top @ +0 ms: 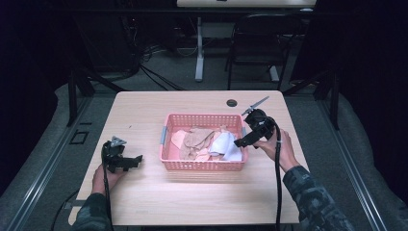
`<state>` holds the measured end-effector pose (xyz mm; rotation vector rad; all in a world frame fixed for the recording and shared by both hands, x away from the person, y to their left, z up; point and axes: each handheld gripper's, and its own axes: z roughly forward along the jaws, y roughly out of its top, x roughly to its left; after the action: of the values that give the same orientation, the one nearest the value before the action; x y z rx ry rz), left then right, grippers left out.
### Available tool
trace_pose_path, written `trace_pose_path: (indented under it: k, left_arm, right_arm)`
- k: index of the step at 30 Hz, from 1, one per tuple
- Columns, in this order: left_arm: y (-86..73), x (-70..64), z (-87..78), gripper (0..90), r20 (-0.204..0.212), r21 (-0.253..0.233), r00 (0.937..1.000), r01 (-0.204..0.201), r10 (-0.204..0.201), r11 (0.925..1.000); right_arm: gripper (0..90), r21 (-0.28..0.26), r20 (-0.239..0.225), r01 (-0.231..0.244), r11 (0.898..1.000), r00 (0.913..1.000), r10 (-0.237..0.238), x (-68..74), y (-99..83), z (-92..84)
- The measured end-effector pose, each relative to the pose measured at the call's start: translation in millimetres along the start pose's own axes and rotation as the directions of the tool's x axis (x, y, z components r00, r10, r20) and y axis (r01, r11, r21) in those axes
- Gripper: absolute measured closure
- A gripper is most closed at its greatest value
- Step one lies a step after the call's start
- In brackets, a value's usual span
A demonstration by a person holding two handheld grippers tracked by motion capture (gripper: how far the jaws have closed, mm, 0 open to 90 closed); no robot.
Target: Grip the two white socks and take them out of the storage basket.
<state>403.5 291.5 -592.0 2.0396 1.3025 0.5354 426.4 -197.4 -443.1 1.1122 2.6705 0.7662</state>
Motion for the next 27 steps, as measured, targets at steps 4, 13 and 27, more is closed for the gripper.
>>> trace_pose_path:
  k: [4, 13, 27]
  left_arm:
    - [0.0, 0.0, 0.0, 0.1, 0.000, 0.000, 1.0000, 0.000, 0.000, 1.0000]
    - [0.0, 0.0, 0.0, 0.1, 0.000, 0.000, 1.0000, 0.000, 0.000, 1.0000]
    - [0.0, 0.0, 0.0, 0.1, 0.000, 0.000, 1.0000, 0.000, 0.000, 1.0000]
  right_arm:
    - [6.2, 0.024, -0.006, 0.012, 1.000, 0.9999, -0.011, 3.0, 7.4, 5.7]
    - [15.4, 0.047, -0.027, 0.000, 0.999, 0.9996, 0.002, 5.9, 19.5, 23.1]
    - [40.0, 0.106, -0.014, -0.052, 0.993, 0.9985, 0.054, 2.0, 25.8, 46.2]
